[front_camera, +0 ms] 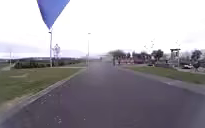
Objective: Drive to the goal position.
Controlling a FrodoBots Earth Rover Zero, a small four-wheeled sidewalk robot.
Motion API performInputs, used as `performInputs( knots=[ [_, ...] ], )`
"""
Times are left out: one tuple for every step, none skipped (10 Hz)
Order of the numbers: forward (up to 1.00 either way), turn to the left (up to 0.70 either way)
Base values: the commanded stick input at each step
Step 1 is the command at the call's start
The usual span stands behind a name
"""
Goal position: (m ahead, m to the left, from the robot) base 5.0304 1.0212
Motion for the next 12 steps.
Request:
performInputs(
  knots=[
    [0.85,0.0],
    [0.85,-0.02],
    [0.85,-0.08],
    [0.85,-0.15],
    [0.85,-0.24],
    [0.85,-0.1],
    [0.85,0.0],
    [0.85,0.0],
    [0.85,0.0],
    [0.85,0.0],
    [0.85,0.0],
    [0.85,0.0]
  ],
)
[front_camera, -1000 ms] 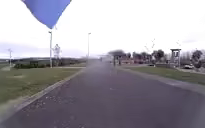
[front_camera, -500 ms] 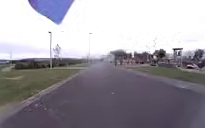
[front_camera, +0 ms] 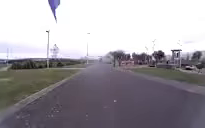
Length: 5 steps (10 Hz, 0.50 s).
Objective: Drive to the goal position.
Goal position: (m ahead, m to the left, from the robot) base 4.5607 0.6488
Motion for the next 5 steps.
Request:
performInputs(
  knots=[
    [0.85,0.0],
    [0.85,0.0],
    [0.85,0.0],
    [0.85,0.0],
    [0.85,0.0]
  ],
)
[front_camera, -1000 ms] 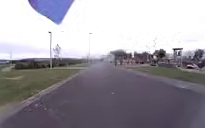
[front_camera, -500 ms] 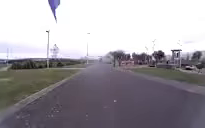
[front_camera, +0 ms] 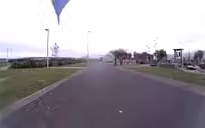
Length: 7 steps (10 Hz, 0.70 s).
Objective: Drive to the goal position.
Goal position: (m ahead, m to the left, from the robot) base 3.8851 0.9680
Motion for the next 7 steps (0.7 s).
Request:
performInputs(
  knots=[
    [0.85,0.0],
    [0.85,0.0],
    [0.85,0.0],
    [0.85,0.0],
    [0.85,0.0],
    [0.85,0.0],
    [0.85,0.0]
  ],
)
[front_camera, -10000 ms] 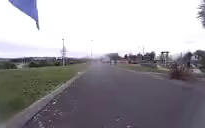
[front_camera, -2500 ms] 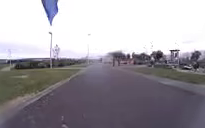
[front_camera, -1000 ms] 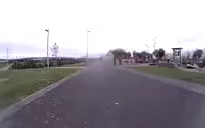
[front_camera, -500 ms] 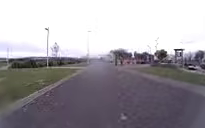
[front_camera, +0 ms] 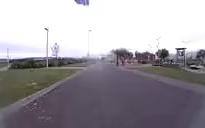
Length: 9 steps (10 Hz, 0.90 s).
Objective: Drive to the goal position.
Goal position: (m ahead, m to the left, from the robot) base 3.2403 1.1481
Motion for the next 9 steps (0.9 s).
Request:
performInputs(
  knots=[
    [0.85,0.0],
    [0.85,0.0],
    [0.85,0.0],
    [0.85,0.0],
    [0.85,0.0],
    [0.85,0.0],
    [0.85,0.0],
    [0.85,0.0],
    [0.85,0.0]
  ],
)
